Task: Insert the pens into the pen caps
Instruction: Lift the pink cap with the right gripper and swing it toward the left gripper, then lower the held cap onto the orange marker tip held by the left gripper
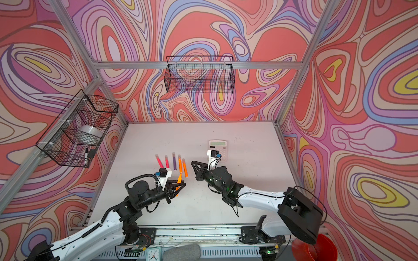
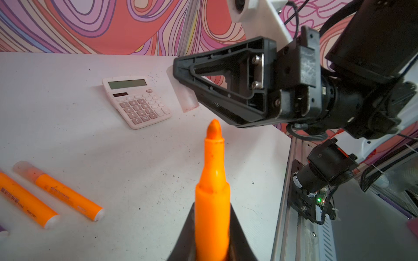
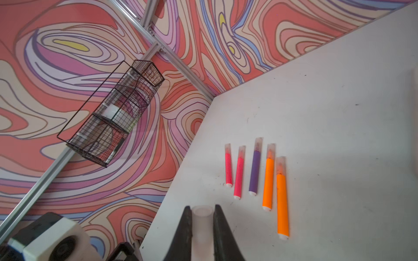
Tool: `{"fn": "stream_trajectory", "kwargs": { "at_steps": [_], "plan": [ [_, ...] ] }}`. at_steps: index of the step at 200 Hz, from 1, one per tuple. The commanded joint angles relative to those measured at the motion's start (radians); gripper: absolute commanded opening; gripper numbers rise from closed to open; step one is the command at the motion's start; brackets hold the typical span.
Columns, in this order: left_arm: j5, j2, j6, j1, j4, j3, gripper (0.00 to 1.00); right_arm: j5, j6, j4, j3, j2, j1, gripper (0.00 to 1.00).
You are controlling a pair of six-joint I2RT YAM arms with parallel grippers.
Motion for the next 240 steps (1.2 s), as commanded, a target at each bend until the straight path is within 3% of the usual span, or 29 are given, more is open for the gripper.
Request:
{"fn": "stream_trajectory", "kwargs": {
  "at_steps": [1, 57, 240],
  "plan": [
    [-0.007, -0.02, -0.012, -0.003, 0.032, -0.004, 0.0, -0.039, 0.008, 0.152, 0.017, 0.005, 0.016, 0.0],
    [-0.019, -0.023, -0.02, -0.003, 0.049, -0.014, 0.0, -0.054, 0.002, 0.177, 0.049, 0.03, 0.068, 0.0],
    [-0.089, -0.021, -0.019, -0.003, 0.034, -0.004, 0.0, -0.073, 0.021, 0.203, 0.087, 0.124, 0.1, 0.0]
  ]
}}
